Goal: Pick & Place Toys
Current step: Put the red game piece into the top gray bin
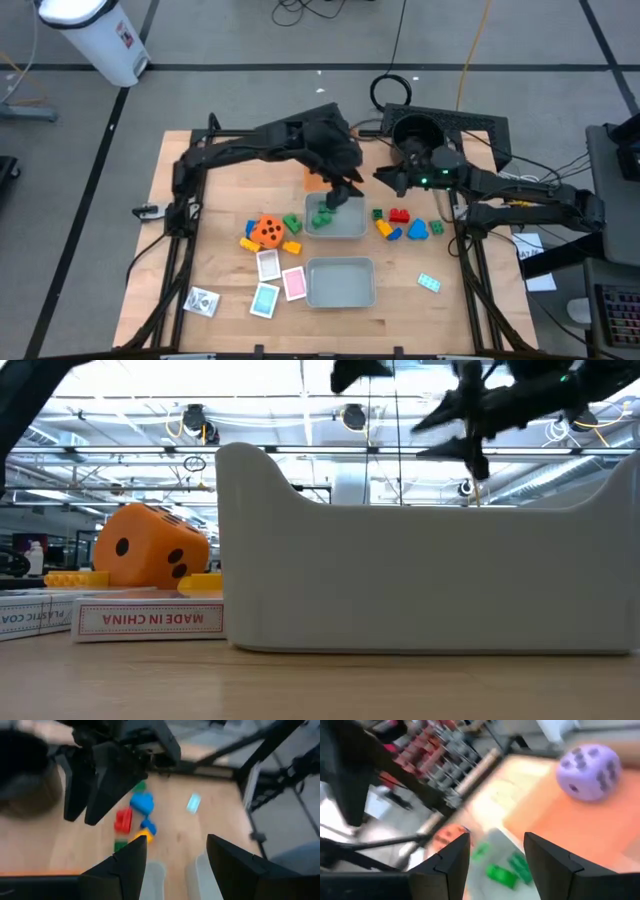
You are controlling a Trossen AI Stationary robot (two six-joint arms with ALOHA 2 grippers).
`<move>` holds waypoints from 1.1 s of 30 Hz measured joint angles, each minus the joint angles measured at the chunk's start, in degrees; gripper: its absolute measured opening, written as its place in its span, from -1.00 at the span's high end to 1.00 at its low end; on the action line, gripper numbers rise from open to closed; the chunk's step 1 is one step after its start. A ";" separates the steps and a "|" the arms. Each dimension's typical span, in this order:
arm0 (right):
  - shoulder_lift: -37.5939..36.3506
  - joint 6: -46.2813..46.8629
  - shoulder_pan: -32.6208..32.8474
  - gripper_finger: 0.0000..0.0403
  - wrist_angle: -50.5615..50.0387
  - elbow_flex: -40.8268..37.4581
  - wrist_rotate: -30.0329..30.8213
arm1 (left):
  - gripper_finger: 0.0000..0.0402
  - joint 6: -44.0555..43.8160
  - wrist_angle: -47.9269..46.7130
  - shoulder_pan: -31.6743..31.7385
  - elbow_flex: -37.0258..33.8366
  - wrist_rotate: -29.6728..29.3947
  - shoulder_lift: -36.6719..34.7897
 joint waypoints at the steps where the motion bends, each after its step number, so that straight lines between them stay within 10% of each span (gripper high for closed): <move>1: -0.12 0.35 0.02 0.10 1.02 0.36 -0.14 | -0.05 0.11 0.79 -0.09 -0.02 -0.32 -0.39; 15: -0.15 -1.10 0.39 0.10 -0.67 0.24 -1.68 | -0.05 -0.09 -0.89 -0.04 -4.74 -1.93 -4.57; 26: -4.16 -10.15 1.59 0.10 -2.17 4.80 -2.88 | -0.05 -7.99 18.03 1.10 -30.73 -1.93 -20.33; 33: -1.75 -23.97 7.24 0.10 -22.29 17.47 2.22 | -0.05 -14.16 27.96 2.04 -43.54 -4.30 -29.04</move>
